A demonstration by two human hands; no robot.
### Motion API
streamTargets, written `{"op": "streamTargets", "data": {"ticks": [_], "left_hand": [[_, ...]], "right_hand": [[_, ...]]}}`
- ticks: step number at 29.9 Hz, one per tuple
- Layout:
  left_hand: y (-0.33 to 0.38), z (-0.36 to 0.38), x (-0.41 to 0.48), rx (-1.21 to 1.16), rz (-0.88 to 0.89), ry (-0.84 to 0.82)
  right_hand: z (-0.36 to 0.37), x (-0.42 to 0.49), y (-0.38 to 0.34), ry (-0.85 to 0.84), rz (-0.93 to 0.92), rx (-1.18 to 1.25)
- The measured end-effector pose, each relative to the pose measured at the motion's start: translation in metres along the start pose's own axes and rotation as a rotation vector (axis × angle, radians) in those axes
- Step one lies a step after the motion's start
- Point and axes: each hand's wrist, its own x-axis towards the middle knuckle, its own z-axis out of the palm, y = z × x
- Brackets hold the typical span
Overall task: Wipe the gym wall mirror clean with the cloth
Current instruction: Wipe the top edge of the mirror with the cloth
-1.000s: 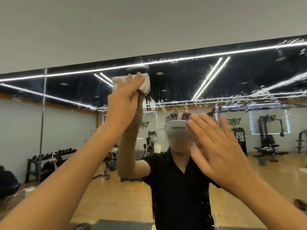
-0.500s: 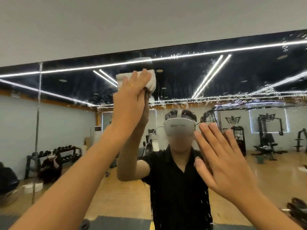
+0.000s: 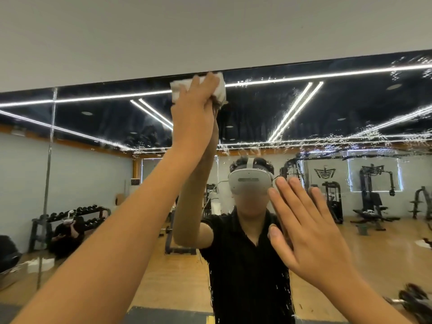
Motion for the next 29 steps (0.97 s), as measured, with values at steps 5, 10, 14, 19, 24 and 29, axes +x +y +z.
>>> {"op": "streamTargets", "data": {"ticks": [5,10,14,19,24,29], "left_hand": [[0.015,-0.004,-0.047,0.129,0.046,-0.192],[0.034,0.014,-0.004,0.112,0.052,-0.183],[0.028,0.008,0.003,0.147,0.120,-0.244],[-0.024,-0.046,0.016,0.263,0.004,-0.057],[-0.107,-0.116,0.014,0.298,-0.398,0.262],[-0.048,-0.077,-0.033,0.139,-0.145,0.142]], "right_hand": [[0.000,-0.001,-0.001,-0.004,0.001,-0.005],[-0.001,0.000,0.000,-0.008,-0.001,0.000],[0.001,0.000,0.000,0.013,-0.008,0.007],[0.001,0.000,0.001,0.030,-0.012,0.012],[0.001,0.001,0.000,0.014,-0.006,0.002],[-0.001,0.000,0.000,0.005,-0.007,0.002]]}}
